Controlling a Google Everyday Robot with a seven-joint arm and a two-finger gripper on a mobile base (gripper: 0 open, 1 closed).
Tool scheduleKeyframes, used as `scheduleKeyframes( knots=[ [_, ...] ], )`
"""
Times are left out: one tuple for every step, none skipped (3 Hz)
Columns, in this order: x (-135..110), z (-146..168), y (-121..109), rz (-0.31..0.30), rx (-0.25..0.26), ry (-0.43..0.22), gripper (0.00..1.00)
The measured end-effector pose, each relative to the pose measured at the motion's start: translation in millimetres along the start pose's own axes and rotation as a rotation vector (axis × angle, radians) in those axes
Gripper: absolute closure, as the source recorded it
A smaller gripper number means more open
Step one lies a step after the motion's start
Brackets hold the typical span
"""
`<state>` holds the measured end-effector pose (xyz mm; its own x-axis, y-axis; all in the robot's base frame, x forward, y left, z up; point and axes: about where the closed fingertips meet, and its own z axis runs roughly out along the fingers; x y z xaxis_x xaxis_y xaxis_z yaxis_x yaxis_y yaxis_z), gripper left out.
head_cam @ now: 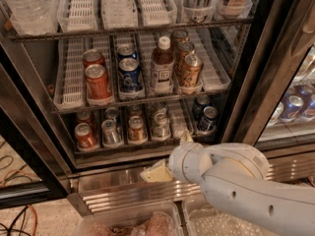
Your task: Pick redbull can from bottom shelf of fridge
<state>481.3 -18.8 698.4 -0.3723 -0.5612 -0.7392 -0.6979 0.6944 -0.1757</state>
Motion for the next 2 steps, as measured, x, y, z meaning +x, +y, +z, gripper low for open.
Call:
scheduleKeyframes(
  knots=[
    [-15.7, -1.6, -13.5, 0.166, 0.027, -0.144, 0.0],
    [-29.9, 29.6, 14.5, 0.183, -0.015, -0.238, 0.0]
  ],
)
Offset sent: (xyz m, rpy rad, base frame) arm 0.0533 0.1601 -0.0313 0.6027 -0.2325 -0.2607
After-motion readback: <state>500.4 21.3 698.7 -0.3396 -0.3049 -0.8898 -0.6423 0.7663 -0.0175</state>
